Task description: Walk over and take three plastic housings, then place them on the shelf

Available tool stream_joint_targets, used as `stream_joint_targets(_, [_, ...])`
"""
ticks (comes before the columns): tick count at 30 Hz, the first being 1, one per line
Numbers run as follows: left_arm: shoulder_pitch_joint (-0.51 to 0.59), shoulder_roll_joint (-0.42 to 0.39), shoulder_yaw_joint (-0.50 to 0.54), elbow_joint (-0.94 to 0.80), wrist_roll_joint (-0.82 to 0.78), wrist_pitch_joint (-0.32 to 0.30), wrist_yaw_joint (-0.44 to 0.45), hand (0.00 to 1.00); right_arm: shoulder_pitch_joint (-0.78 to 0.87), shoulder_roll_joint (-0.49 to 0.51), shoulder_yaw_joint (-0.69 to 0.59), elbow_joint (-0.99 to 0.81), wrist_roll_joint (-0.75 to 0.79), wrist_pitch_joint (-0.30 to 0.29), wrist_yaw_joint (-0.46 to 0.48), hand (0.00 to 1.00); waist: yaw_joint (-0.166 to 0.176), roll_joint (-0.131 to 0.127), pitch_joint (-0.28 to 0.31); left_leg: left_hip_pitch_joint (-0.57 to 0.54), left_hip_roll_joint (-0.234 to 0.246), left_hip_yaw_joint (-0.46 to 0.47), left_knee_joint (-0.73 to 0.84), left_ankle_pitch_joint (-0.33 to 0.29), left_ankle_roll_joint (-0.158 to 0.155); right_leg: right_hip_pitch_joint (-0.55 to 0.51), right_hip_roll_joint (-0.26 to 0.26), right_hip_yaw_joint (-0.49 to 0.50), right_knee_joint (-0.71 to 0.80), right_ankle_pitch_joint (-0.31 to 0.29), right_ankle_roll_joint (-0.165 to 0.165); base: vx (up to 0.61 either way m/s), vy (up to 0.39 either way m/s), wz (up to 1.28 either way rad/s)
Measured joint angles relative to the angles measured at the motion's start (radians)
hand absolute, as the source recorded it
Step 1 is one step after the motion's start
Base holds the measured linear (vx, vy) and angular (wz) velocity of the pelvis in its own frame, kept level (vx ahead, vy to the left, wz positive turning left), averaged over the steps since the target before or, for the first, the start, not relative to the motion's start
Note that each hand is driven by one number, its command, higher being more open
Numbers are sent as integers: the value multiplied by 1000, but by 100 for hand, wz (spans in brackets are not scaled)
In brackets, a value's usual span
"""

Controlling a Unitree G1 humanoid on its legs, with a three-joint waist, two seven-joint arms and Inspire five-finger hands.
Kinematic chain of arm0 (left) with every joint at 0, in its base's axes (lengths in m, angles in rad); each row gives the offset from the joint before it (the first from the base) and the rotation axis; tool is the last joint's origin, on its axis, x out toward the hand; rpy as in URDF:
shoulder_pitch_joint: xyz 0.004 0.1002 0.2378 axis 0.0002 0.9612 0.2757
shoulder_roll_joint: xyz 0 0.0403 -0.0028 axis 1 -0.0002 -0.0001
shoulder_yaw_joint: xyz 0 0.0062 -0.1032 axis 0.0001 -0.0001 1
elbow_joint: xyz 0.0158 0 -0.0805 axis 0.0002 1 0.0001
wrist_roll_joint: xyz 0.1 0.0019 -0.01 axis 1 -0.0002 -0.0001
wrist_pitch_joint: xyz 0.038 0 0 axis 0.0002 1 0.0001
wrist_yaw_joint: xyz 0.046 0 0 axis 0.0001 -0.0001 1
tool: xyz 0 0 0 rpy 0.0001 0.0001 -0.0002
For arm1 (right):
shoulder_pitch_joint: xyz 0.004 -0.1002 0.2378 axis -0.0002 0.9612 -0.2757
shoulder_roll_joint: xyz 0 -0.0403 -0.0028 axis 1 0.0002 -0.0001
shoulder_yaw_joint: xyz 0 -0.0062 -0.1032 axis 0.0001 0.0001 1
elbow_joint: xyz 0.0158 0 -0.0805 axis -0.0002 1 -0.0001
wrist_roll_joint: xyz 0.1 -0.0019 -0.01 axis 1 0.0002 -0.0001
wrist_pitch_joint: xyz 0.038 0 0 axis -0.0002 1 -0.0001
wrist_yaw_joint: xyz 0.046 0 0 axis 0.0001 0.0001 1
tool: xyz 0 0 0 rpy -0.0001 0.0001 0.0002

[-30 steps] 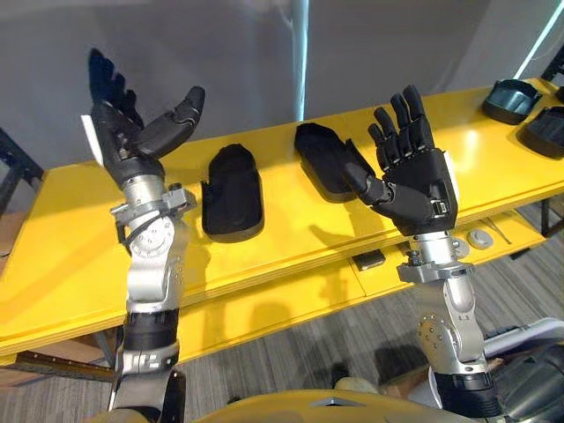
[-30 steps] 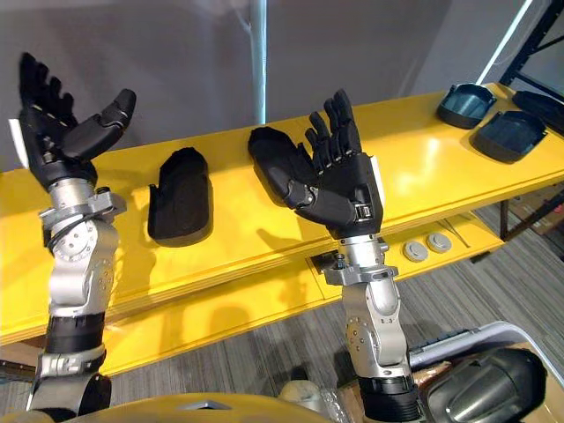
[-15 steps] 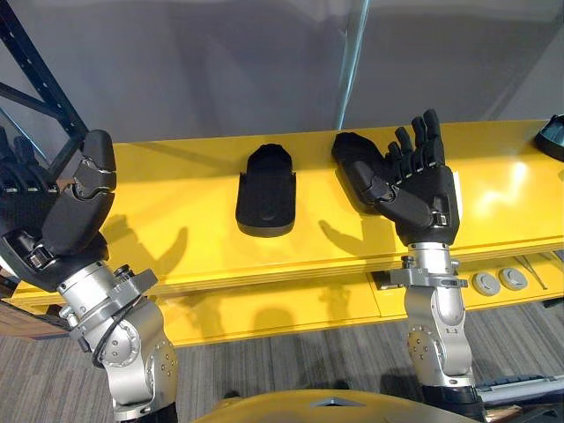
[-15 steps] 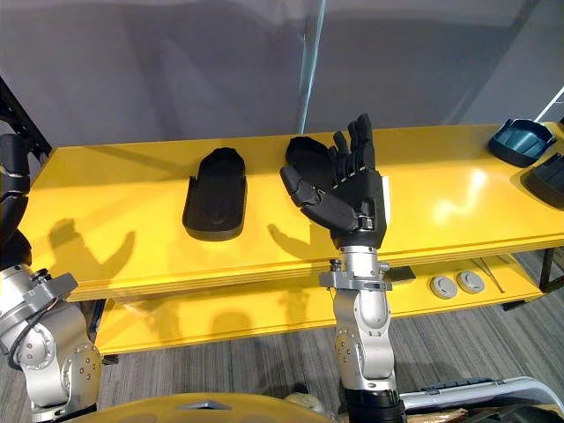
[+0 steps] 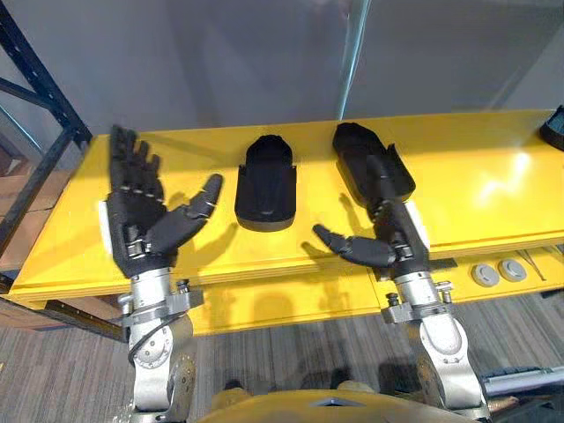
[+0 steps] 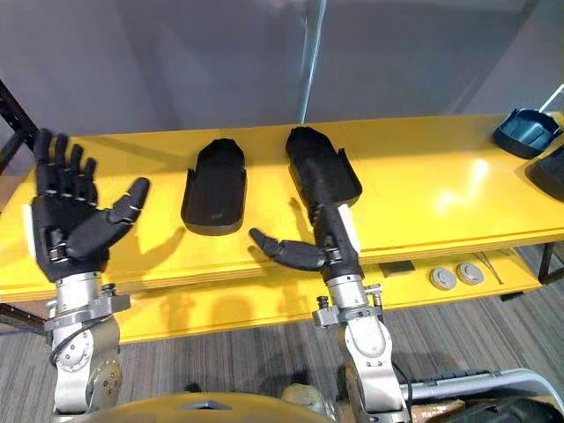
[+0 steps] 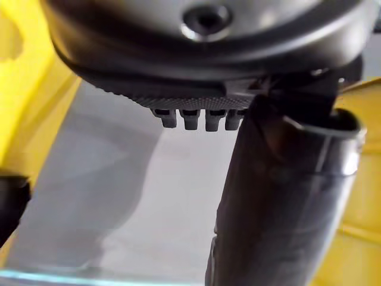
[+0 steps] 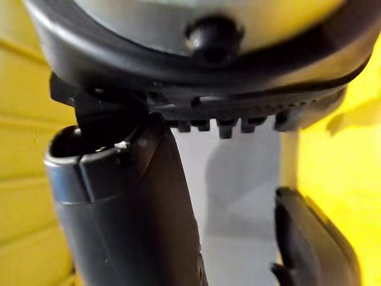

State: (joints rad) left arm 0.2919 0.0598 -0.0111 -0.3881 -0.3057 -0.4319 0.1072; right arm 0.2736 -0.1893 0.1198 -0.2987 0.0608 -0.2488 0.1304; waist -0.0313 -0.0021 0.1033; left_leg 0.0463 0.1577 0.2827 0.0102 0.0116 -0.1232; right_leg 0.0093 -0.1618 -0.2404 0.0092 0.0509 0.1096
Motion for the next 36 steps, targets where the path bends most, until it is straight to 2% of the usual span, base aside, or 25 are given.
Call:
stream_joint_targets(4, [1,29,-27,0,2,0,-27,100,33,-17,11,15,-17,0,36,100,0,5,9,-22,8,1,28,-13,-5,-13,3,2,9,-1,-3,19,0,-3])
stream_joint_targets(9, [-10,53,-30,3,3,0,-4,100,16,-68,20,27,-65,0,33,100,0,8,35,-78,25,1,82,-32,-8,-64,9,6,38,-5,-10,13,-2,-1])
stream_joint_targets(14, [-10,62,-39,37,3,0,37,100,-40,-88,61,82,-176,-1,-54,100,1,13,57,-91,27,10,97,-43,-7,-77,8,17,42,-6,-11,3,2,-4])
stream_joint_targets(17, [-10,65,-59,37,3,-1,44,100,-71,-88,69,105,-176,-1,-92,100,3,17,67,-101,27,6,110,-48,-5,-80,7,18,43,-5,-11,-2,4,1])
stream_joint_targets(23, [-10,64,-77,37,3,-1,52,100,-205,-87,101,208,-250,-4,-212,100,7,41,82,-110,23,-3,110,-45,-3,-88,3,6,52,-7,-12,-7,5,3])
stream_joint_targets(30, [-19,60,-108,38,2,-1,56,100,-294,-81,128,267,-251,-4,-280,100,18,58,91,-113,10,-27,98,-31,3,-97,-13,-12,92,-29,-9,-18,6,10])
stream_joint_targets(36, [-19,60,-112,38,2,-1,55,100,-330,-67,152,292,-275,-1,-290,100,29,64,94,-112,3,-47,71,-8,5,-98,-19,-31,102,-35,-12,-19,-1,12])
